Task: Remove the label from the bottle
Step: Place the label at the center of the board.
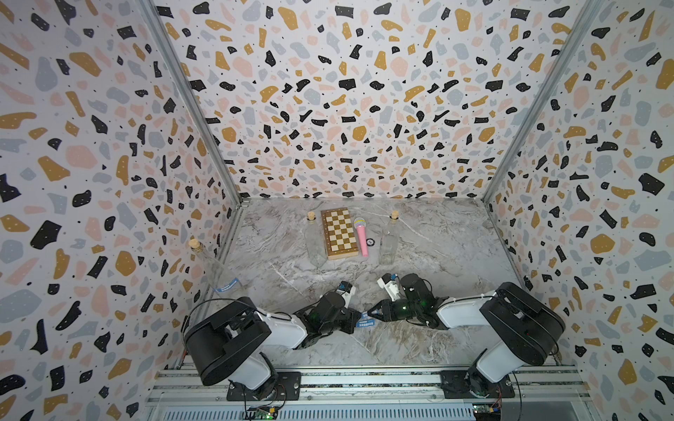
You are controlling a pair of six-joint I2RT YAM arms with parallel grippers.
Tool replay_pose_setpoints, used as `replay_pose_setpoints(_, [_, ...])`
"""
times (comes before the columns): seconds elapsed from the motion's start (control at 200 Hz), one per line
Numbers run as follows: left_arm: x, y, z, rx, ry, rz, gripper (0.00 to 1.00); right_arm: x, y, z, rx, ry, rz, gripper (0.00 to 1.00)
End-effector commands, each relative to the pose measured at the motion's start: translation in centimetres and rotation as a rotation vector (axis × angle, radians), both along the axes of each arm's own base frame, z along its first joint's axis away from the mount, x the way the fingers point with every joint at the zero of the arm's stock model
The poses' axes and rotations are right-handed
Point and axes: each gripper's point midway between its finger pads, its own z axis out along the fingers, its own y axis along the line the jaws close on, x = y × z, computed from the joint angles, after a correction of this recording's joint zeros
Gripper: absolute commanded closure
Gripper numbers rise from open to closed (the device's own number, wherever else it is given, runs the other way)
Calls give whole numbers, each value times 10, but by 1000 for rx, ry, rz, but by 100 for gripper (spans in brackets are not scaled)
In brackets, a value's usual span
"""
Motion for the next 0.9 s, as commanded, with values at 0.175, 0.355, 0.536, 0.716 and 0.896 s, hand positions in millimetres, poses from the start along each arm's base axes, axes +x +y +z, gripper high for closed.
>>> replay_pose_setpoints(0.175, [-2, 0, -12, 36, 32, -19, 87, 3, 3, 12, 17, -29, -1, 72])
replay_pose_setpoints(0.355, [-2, -1, -13, 36, 38, -24, 87, 3, 3, 12, 17, -26, 0, 71])
replay_pose_setpoints(0.536, [-4, -3, -15, 33, 49, -31, 87, 3, 3, 12, 17, -26, 0, 71])
replay_pose_setpoints(0.716, [-5, -2, -12, 29, 46, -31, 88, 2, 3, 11, 17, -23, 0, 71])
replay_pose_setpoints(0.896, [-4, -3, -9, 32, 40, -39, 88, 3, 3, 11, 17, -23, -2, 71])
